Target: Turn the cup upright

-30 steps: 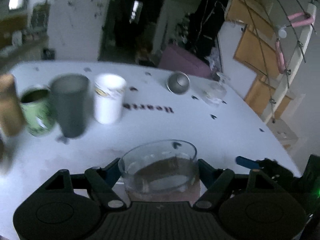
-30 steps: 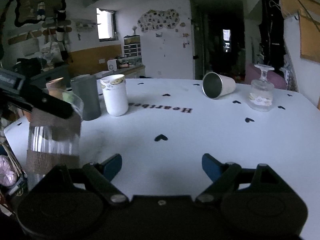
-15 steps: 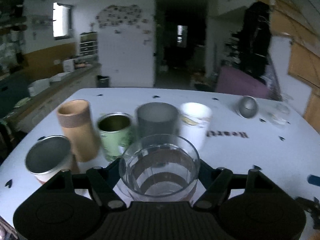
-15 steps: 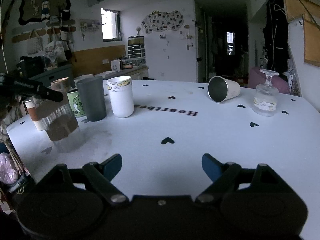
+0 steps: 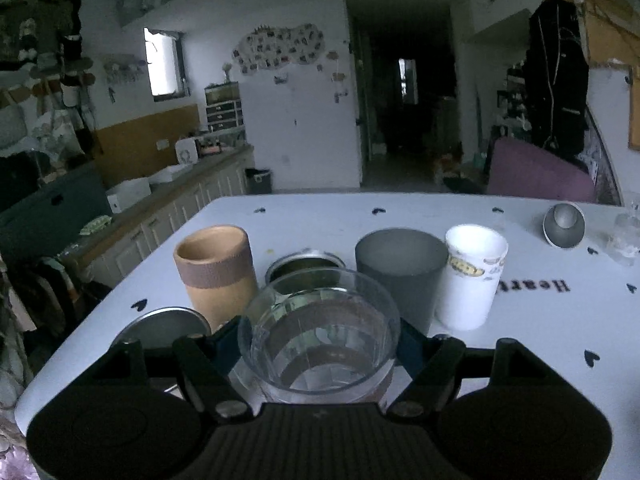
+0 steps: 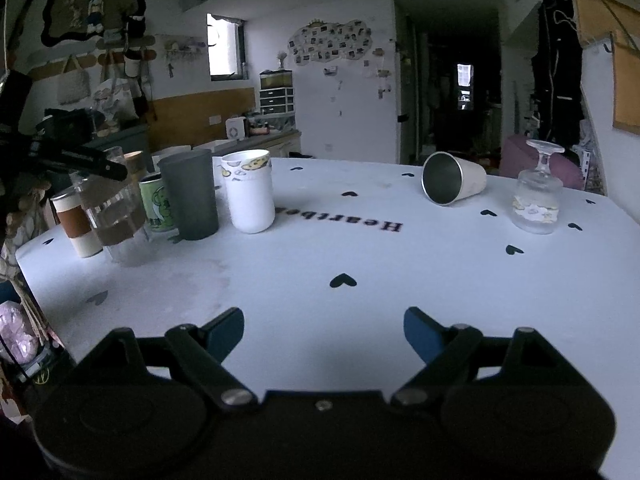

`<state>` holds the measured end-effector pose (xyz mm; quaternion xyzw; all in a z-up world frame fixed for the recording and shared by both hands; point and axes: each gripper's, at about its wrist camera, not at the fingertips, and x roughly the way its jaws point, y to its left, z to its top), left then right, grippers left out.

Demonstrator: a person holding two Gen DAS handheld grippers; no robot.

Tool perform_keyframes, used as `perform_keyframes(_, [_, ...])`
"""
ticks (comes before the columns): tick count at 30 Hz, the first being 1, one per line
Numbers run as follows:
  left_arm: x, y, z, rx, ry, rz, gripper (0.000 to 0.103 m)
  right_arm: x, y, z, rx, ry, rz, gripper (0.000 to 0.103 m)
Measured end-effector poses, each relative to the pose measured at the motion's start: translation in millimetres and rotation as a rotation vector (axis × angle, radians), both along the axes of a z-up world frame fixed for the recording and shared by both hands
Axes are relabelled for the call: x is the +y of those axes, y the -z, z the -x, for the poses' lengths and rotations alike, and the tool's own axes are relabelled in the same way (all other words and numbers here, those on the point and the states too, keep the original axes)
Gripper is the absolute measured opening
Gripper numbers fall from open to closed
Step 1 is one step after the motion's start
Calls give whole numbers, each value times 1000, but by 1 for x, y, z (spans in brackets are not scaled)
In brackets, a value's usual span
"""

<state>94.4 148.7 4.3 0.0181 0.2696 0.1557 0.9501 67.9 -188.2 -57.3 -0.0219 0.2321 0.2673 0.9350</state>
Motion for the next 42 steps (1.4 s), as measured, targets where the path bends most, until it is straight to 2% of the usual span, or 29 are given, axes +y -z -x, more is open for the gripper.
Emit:
perform_keyframes(6, [3, 6, -1, -12, 10, -1, 79, 0, 0, 0, -1, -1, -1, 88])
perform_keyframes(7, [4, 6, 1, -13, 10, 7, 82, 0, -1, 0, -2, -2, -2, 88])
perform_keyframes(9, [6, 4, 6, -26, 5, 22, 96, 0, -2, 1, -4, -7, -4, 88])
perform_keyframes(22, [-11, -19, 60, -133, 10, 104, 100, 18, -37, 8, -64, -29, -53, 91])
perform_keyframes(27, [-31, -21, 84, -162, 5, 85, 102, 26, -52, 12, -79, -46, -95, 95])
perform_keyframes(31, [-44, -21, 100, -179, 19, 85, 103, 34, -58, 17, -101, -54, -85, 96])
perform_keyframes(36, [-59, -16, 113, -172, 19, 64, 103, 41, -63, 22, -124, -71, -67, 99])
perform_keyframes(42, [-66, -6, 124, -143, 19, 94, 103, 43, -66, 25, -134, -69, -57, 103])
